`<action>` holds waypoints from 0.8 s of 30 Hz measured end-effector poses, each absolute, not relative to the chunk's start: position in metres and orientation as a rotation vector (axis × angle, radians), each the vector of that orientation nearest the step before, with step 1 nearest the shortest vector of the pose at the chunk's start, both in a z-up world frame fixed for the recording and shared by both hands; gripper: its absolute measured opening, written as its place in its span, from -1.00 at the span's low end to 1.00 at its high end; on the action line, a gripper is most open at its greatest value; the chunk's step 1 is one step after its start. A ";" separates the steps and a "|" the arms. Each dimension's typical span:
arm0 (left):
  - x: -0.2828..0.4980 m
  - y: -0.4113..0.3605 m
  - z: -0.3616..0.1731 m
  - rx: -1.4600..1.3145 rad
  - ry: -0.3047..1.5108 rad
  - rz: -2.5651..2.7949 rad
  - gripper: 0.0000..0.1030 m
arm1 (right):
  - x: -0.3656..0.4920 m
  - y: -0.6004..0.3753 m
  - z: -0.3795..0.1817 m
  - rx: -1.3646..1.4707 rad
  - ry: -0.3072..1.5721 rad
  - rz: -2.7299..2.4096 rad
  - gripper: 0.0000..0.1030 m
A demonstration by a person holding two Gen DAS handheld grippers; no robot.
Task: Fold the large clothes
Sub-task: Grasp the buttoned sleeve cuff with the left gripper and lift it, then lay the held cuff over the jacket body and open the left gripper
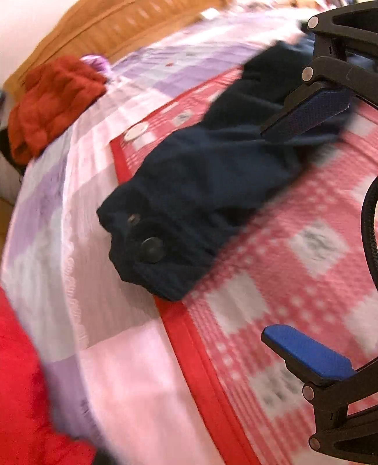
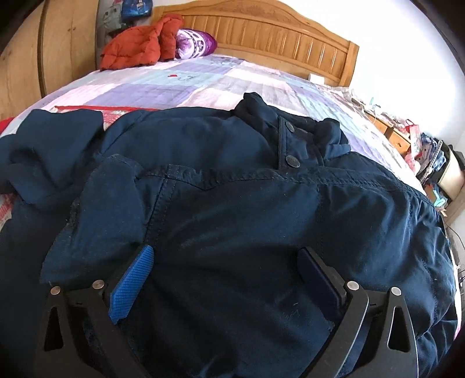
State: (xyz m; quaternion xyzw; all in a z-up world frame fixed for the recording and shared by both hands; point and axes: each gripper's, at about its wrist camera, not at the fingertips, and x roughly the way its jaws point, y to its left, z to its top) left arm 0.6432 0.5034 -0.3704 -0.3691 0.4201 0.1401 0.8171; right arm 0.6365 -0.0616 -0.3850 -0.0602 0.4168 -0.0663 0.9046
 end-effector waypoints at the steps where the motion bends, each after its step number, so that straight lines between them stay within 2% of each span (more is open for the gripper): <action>1: 0.651 0.509 -0.377 -0.825 0.893 0.292 1.00 | 0.636 -0.062 -0.386 -0.122 0.861 -0.136 0.98; 7: 0.699 0.511 -0.402 -0.859 0.919 0.272 0.99 | 0.638 -0.066 -0.389 -0.103 0.864 -0.130 1.00; 9: 0.714 0.507 -0.400 -0.841 0.900 0.259 0.93 | 0.638 -0.067 -0.390 -0.098 0.864 -0.127 1.00; 11: 0.718 0.508 -0.396 -0.854 0.861 0.251 0.55 | 0.638 -0.067 -0.391 -0.094 0.864 -0.125 1.00; 12: 0.720 0.510 -0.393 -0.871 0.830 0.246 0.03 | 0.638 -0.068 -0.391 -0.091 0.864 -0.124 1.00; 13: 0.721 0.512 -0.392 -0.883 0.814 0.237 -0.28 | 0.639 -0.069 -0.392 -0.087 0.865 -0.123 1.00; 14: 0.723 0.513 -0.390 -0.881 0.798 0.221 -0.33 | 0.639 -0.069 -0.392 -0.085 0.865 -0.123 1.00; 16: 0.725 0.508 -0.383 -0.842 0.782 0.197 -0.59 | 0.640 -0.070 -0.393 -0.081 0.865 -0.122 1.00; 17: 0.725 0.504 -0.376 -0.810 0.763 0.187 -0.63 | 0.640 -0.070 -0.393 -0.079 0.866 -0.121 1.00; 24: 0.717 0.525 -0.373 -0.803 0.772 0.291 -0.72 | 0.641 -0.071 -0.392 -0.078 0.874 -0.118 1.00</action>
